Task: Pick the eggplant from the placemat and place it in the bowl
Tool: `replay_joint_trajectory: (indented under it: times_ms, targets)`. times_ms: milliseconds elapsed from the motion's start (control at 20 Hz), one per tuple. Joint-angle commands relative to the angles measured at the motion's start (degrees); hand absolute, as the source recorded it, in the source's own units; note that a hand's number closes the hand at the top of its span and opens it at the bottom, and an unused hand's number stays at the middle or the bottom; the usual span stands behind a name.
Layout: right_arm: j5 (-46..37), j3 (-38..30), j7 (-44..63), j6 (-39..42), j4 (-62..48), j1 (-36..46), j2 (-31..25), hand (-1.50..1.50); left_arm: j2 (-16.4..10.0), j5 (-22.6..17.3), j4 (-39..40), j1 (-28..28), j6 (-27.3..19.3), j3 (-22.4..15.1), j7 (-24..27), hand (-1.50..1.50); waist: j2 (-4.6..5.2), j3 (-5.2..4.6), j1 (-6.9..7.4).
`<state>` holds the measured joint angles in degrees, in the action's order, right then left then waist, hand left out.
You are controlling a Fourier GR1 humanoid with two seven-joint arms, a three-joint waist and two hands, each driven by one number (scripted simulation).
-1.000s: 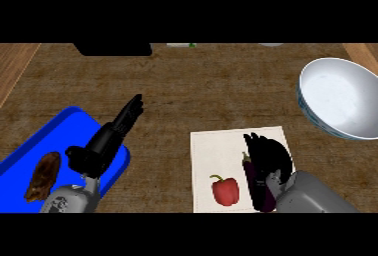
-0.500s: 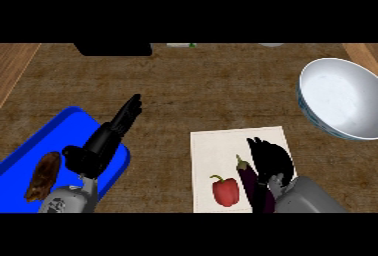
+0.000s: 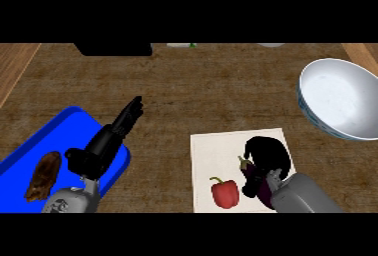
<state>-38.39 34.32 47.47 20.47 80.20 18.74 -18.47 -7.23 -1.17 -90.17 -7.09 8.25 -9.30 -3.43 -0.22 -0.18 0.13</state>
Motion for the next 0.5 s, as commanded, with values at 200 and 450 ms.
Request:
replay_joint_trajectory:
  times_ms: [200,450]
  targets:
    - [-9.8,-2.6,-4.3,-1.8,-3.6,-1.1,3.8,1.5,2.7,2.3,-2.1,2.2,0.0,-1.3,-0.5,0.0,0.2,0.18,0.01]
    - [-4.5,2.0,-29.2,0.0,10.7,-1.9,-11.2,1.5,1.9,1.6,-2.8,0.9,-0.6,-0.3,-2.3,0.0,-0.19,0.28,-0.78]
